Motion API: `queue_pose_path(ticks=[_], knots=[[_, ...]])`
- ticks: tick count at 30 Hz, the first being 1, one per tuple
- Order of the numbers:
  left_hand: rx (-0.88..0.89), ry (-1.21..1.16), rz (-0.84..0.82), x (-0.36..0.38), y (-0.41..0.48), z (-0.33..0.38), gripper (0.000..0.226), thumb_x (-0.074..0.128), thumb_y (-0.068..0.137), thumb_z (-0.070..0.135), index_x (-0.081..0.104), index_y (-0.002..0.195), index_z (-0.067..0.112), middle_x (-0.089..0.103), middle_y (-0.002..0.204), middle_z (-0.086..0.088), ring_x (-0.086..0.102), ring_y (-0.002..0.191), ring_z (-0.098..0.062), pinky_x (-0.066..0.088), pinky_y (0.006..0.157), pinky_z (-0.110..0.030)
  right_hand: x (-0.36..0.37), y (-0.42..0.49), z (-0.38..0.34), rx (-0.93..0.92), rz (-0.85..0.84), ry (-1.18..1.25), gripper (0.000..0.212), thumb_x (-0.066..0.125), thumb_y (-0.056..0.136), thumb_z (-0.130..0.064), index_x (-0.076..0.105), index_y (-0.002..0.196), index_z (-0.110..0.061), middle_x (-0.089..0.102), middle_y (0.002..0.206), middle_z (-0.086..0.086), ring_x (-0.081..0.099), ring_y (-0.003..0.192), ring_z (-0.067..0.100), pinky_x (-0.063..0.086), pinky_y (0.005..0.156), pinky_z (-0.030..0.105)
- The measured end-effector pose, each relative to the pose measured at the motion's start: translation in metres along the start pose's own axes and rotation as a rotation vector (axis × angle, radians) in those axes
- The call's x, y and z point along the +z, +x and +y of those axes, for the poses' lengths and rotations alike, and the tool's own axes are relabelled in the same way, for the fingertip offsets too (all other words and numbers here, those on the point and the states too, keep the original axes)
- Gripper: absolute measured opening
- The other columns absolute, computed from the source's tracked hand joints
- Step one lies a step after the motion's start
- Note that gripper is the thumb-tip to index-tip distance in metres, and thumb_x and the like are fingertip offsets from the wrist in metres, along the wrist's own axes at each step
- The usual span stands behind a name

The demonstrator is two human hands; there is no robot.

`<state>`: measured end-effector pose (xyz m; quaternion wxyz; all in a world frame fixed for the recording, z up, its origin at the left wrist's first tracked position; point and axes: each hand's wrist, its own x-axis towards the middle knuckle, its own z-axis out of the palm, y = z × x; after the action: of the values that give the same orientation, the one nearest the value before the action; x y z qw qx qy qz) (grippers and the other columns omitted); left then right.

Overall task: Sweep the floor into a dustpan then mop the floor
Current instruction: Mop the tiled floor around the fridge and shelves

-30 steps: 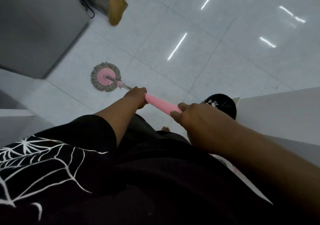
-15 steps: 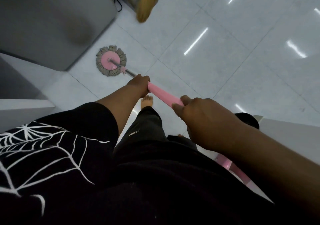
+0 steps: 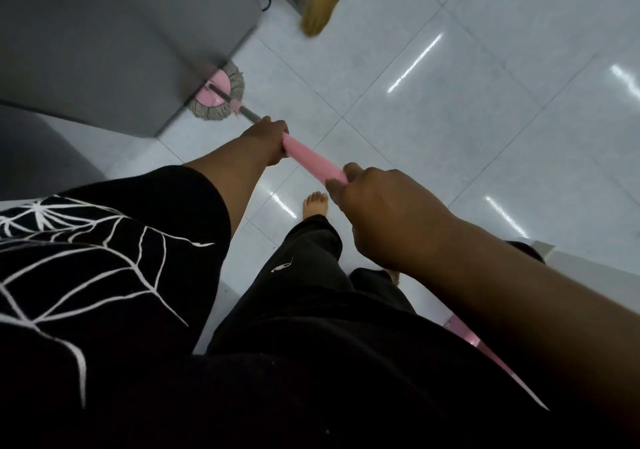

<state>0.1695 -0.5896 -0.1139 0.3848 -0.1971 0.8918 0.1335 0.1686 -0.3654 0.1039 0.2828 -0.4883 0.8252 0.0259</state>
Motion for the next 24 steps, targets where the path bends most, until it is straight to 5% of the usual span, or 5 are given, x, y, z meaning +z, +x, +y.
queue_pose_path(ticks=[9,13,18,24], knots=[[-0.056,-0.02,-0.008,0.039,-0.026,0.056,0.047,0.064,0.085,0.008,0.047,0.128,0.016,0.031,0.149,-0.014,0.055,0.12,-0.033,0.047,0.091,-0.043,0.026,-0.062,0.024,-0.018,-0.028,-0.005,0.039,0.052,0.086,-0.006,0.05,0.125,-0.006,0.053,0.096,0.01,0.046,0.057,0.02,0.051,0.057,0.032],[-0.019,-0.009,0.002,0.069,-0.054,0.118,0.048,0.064,0.085,0.009,0.046,0.13,0.014,0.037,0.141,-0.014,0.057,0.113,-0.033,0.048,0.088,-0.042,0.048,-0.126,0.052,0.022,-0.029,-0.005,0.046,0.056,0.084,-0.008,0.049,0.129,-0.009,0.053,0.095,0.009,0.034,0.051,0.015,0.036,0.051,0.03],[0.045,0.002,-0.027,0.103,-0.092,0.203,0.041,0.062,0.089,0.019,0.048,0.126,0.014,0.045,0.129,-0.015,0.057,0.107,-0.032,0.049,0.089,-0.041,0.075,-0.21,0.089,0.056,-0.066,-0.029,0.043,0.06,0.081,-0.015,0.053,0.124,-0.014,0.054,0.095,0.006,0.047,0.056,0.018,0.032,0.048,0.026],[0.132,0.089,-0.053,0.131,-0.125,0.28,0.041,0.059,0.093,0.028,0.046,0.13,0.014,0.046,0.131,-0.015,0.056,0.111,-0.03,0.05,0.094,-0.044,0.089,-0.289,0.114,0.122,-0.094,-0.071,0.05,0.047,0.082,-0.014,0.047,0.132,-0.021,0.052,0.1,0.0,0.026,0.045,0.009,0.011,0.04,0.024]])
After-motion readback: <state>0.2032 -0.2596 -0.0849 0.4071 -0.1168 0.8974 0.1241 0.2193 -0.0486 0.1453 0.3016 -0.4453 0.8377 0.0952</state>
